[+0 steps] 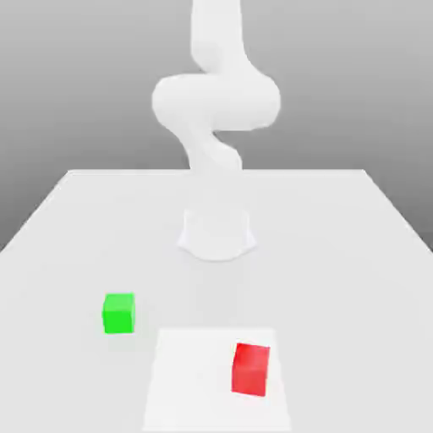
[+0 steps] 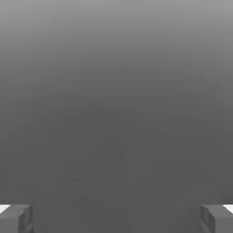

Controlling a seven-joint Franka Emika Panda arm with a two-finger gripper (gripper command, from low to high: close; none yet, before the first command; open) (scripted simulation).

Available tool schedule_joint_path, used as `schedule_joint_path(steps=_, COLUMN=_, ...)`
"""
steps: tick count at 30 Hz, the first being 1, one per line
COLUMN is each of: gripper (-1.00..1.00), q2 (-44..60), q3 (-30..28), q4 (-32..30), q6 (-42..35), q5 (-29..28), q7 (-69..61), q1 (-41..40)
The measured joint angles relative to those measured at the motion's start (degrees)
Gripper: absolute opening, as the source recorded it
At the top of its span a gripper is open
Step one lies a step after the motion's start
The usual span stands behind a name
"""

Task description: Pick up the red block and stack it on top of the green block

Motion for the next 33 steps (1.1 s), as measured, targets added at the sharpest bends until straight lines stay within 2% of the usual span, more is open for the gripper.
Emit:
schedule_joint_path(steps=12, gripper=0.00, q2=25.3, q3=4.9, q4=-10.4, q6=12.9, q5=-1.5, q7=9.8, q1=-1.6)
schedule_joint_path(steps=21, gripper=0.00, q2=43.9, q3=6.3, q4=-18.0, q6=22.4, q5=-1.7, q7=16.3, q1=-0.4)
schedule_joint_path(steps=27, gripper=0.00, q2=56.4, q3=3.5, q4=-17.1, q6=32.3, q5=-5.1, q7=19.5, q1=1.7)
schedule_joint_path(steps=28, gripper=-1.00, q2=57.6, q3=3.1, q4=-17.0, q6=33.3, q5=-5.5, q7=19.8, q1=2.0)
schedule_joint_path(steps=33, gripper=-1.00, q2=57.6, q3=3.1, q4=-17.0, q6=33.4, q5=-5.6, q7=19.9, q1=2.0)
